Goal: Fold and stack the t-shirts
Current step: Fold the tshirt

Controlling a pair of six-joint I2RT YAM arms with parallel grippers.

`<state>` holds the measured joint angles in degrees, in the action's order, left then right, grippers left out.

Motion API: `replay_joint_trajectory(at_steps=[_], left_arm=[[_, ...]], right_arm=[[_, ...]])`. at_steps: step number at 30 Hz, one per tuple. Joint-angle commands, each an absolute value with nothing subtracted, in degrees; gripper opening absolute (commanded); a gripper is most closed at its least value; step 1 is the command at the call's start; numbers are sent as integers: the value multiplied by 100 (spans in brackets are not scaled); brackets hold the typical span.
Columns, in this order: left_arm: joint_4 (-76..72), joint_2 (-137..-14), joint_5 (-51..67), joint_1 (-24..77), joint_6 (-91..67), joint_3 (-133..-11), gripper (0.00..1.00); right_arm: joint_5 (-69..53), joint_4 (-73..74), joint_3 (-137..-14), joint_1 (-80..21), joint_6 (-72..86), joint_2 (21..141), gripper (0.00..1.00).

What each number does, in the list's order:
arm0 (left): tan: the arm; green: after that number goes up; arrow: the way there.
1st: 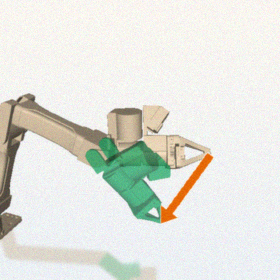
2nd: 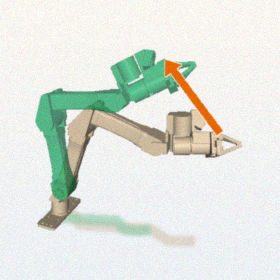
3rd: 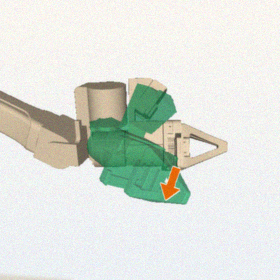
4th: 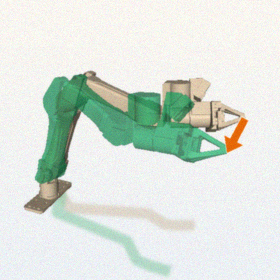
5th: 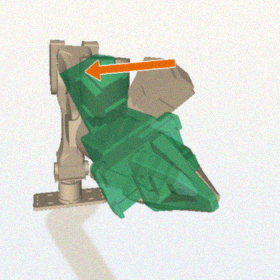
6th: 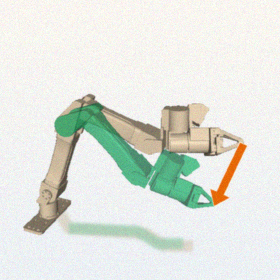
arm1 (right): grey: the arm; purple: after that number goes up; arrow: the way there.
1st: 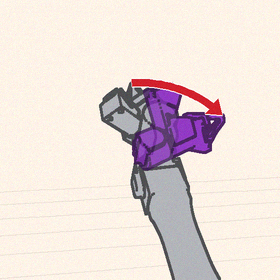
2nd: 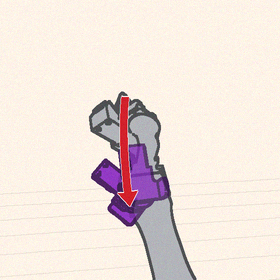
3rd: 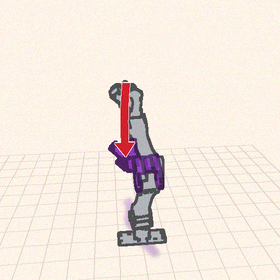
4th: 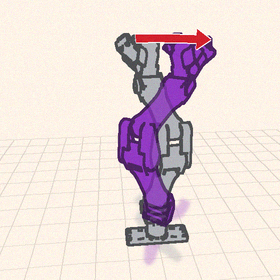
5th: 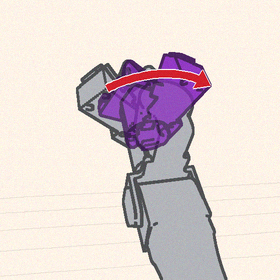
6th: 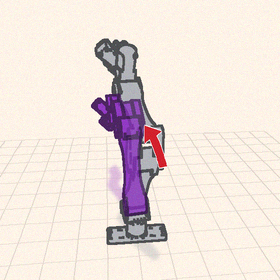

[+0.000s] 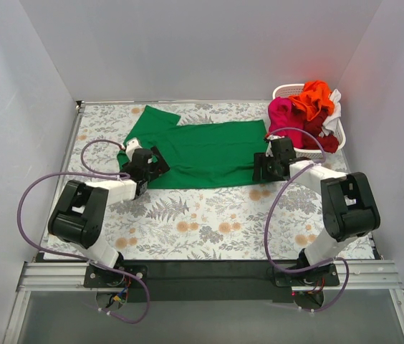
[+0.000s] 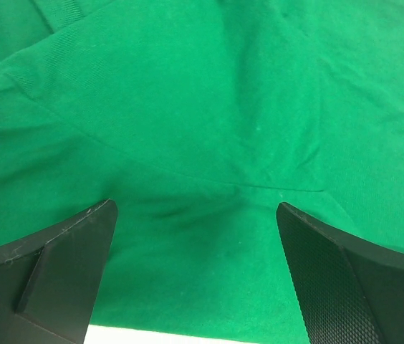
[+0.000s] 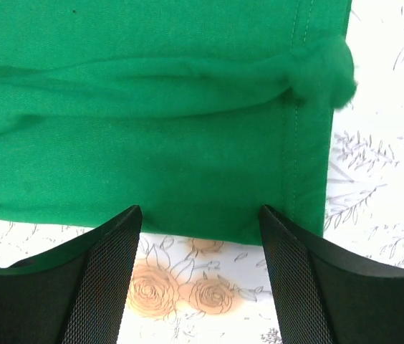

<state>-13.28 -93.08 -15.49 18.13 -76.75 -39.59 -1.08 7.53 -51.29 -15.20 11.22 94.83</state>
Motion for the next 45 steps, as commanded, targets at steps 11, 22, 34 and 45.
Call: replay_joint_trajectory(at_steps=[11, 22, 34, 45], left_arm=[[-440, -8781, -1986, 1784, -7778, -3455, 88], [-597, -7796, -1531, 1810, -7532, -3823, 88], [-1327, -7849, -993, 1978, -7058, -3419, 87], [-1327, -8094, -984, 1978, -6996, -3410, 87]], right_arm=[[-396, 1986, -4236, -1687, 1371, 8509, 62], [325, 2241, -5719, -1731, 1108, 7996, 63], [501, 1925, -6925, -1731, 739, 9746, 58], [44, 1863, -7172, -1731, 141, 10292, 56]])
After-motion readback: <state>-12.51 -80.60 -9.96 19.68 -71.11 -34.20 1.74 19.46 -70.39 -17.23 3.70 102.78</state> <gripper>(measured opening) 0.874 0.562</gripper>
